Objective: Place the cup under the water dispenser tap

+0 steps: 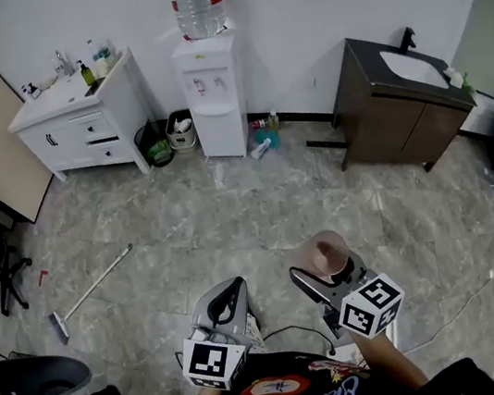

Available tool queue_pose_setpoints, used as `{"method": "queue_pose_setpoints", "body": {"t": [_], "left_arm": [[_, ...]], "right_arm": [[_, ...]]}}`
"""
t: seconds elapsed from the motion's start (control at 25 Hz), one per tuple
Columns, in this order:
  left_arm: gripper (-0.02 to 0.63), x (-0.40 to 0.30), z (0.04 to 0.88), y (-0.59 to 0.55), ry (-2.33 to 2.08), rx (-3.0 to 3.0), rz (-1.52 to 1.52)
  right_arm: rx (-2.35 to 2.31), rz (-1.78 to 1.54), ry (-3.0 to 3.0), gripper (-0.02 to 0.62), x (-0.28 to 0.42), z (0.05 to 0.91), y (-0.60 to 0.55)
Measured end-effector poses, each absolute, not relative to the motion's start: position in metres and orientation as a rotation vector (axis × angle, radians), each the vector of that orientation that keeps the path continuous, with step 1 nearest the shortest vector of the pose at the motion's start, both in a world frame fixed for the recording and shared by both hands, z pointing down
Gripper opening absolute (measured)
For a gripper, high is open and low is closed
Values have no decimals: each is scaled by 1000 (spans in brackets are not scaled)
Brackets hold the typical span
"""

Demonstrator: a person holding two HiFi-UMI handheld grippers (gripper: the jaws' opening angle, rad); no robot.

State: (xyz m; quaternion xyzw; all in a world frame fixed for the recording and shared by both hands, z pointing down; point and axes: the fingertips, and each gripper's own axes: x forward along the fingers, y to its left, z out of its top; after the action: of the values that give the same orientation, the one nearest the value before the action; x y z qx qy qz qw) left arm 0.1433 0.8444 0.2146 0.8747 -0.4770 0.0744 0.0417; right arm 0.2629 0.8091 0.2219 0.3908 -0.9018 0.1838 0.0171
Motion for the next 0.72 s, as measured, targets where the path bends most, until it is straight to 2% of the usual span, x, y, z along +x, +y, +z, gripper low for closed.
{"method": "queue_pose_setpoints", "body": {"t": [0.48,0.72], "left_arm": [[-11,26,166,593,-1497,2738,150],[-11,-7,190,497,-1535,2665,138]], "right_arm": [[1060,450,-2910,367,112,169,545],[999,567,-2835,367,87,207,461]]}}
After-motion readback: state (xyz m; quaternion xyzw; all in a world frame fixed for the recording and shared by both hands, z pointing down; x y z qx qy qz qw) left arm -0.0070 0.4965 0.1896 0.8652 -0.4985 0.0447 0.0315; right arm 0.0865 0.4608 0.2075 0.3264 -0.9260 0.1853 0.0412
